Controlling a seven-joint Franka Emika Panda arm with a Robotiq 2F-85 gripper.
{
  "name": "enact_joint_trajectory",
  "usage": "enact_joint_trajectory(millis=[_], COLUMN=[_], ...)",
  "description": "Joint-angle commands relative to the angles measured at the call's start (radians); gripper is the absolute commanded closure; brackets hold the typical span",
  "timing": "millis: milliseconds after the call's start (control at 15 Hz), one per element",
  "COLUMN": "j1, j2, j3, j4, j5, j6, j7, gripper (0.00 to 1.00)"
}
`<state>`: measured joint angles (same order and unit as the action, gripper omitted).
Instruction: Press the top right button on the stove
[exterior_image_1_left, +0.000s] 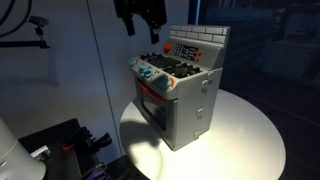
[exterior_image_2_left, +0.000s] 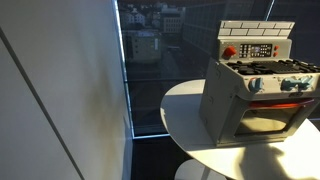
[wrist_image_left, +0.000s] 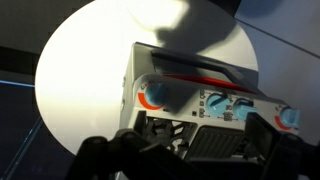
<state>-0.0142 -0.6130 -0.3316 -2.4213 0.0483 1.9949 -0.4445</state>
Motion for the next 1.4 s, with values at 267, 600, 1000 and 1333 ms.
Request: enact_joint_trajectory(millis=[267,600,1000,1333], j1=[-0.061,-0.078,-0.093,-0.094], j2=[0.131,0.218,0.29,0.289], j3=[0.084,0.113,0.141,0.146], j4=[-0.007,0.015,0.057,0.043], j5=[0.007,0.006,-0.003,0.004], j6=[0.238,0.327,0.361,0.361], j7=[0.18,0.263,0.348,0.342], gripper=[0.0,0.0,0.0,0.0])
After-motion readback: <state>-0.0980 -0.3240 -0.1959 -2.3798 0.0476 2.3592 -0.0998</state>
